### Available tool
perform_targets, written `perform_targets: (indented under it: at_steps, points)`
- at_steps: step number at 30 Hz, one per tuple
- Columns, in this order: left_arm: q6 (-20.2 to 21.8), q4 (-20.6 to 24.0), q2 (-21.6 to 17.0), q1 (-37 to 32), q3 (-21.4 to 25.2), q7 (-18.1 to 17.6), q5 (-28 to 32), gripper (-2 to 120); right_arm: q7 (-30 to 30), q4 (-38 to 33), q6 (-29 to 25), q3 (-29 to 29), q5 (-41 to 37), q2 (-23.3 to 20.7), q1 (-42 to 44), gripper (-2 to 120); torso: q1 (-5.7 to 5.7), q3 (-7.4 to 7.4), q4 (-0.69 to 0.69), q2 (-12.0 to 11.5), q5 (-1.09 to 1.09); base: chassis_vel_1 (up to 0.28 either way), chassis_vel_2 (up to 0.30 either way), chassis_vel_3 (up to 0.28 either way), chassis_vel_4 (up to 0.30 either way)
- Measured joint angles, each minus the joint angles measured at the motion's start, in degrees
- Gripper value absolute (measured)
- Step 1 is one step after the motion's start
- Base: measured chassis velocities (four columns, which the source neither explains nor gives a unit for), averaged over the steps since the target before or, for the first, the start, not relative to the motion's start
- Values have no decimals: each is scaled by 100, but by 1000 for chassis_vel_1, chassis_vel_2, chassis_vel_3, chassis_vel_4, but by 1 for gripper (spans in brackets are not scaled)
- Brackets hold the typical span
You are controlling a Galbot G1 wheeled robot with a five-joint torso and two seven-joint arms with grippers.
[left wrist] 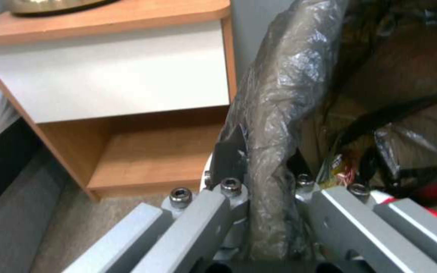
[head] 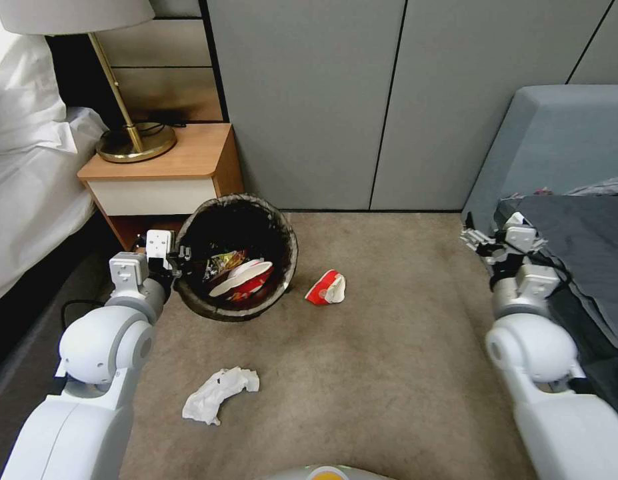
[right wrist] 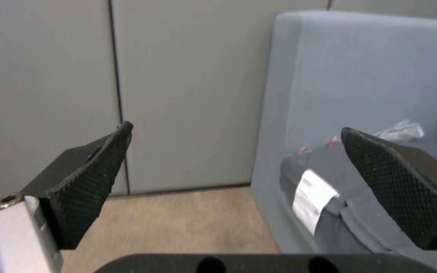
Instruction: Pick up the trash bin, then pick up the garbage from the floor and place it into the trash bin.
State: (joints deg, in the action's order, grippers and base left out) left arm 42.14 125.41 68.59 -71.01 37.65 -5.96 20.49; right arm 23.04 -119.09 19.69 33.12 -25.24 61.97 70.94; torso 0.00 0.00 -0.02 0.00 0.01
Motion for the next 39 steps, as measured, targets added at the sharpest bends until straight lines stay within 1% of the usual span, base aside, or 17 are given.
perform_targets:
  at_steps: [2,4,5,8,13,15,19,22,23,25,26,28,29,32,33,36,39]
  points:
    - [0,0,1,20,-4,44,6,0,56,-94,262,-65,-230,-239,-81,100,0,0,3,0,-5,0,0,0,0]
    - [0,-3,8,29,-16,52,5,0,86,-100,329,-100,-289,-284,-124,100,0,1,2,0,-6,0,0,0,0]
    - [0,-13,14,37,-36,64,4,0,106,-76,378,-151,-328,-307,-176,100,0,1,3,0,4,0,0,0,0]
    - [0,-31,23,42,-64,90,0,0,113,40,434,-263,-370,-379,-333,100,0,1,1,0,-4,0,0,0,0]
    - [0,-33,8,56,-65,100,-5,0,133,313,726,-604,-683,-568,-740,100,0,1,2,0,-1,0,0,0,0]
    - [0,-35,9,53,-64,104,-14,0,123,648,1033,-964,-983,-707,-1135,100,0,1,3,0,-1,0,0,0,0]
    - [0,-35,27,31,-64,118,-44,0,80,954,1268,-1411,-1152,-808,-1576,100,0,1,2,0,-1,0,0,0,0]
    - [0,-39,50,15,-59,135,-71,0,118,1403,1829,-2416,-1925,-842,-2596,100,1,1,3,0,0,0,0,0,0]
    - [0,-39,50,15,-59,135,-71,0,118,1403,1829,-2416,-1925,-842,-2596,100,1,1,3,0,0,0,0,0,0]
    - [0,-47,51,17,-50,135,-76,0,203,1893,2172,-3015,-2395,-711,-3326,100,1,1,5,0,-6,0,0,0,0]
    - [0,-47,51,17,-50,135,-76,0,203,1893,2172,-3015,-2395,-711,-3326,100,1,1,5,0,-6,0,0,0,0]
    - [0,-57,53,17,-40,130,-82,0,346,2563,2275,-3592,-2737,-462,-3919,100,1,1,2,0,-3,0,0,0,0]
    - [0,-57,53,17,-40,130,-82,0,346,2563,2275,-3592,-2737,-462,-3919,100,1,1,2,0,-3,0,0,0,0]
    - [0,-62,65,2,-40,139,-91,0,453,3612,2295,-4238,-2985,211,-4554,100,1,1,1,-1,-3,0,0,0,0]
    - [0,-62,65,2,-40,139,-91,0,453,3612,2295,-4238,-2985,211,-4554,100,1,1,1,-1,-3,0,0,0,0]
    - [0,-62,60,-12,-40,146,-102,0,402,4355,2292,-4513,-2962,905,-4892,100,1,1,6,-1,-4,0,0,0,0]
    - [0,-68,50,-14,-29,144,-105,0,310,4786,2285,-4620,-2898,1214,-5038,100,1,1,6,-1,-3,0,0,0,0]
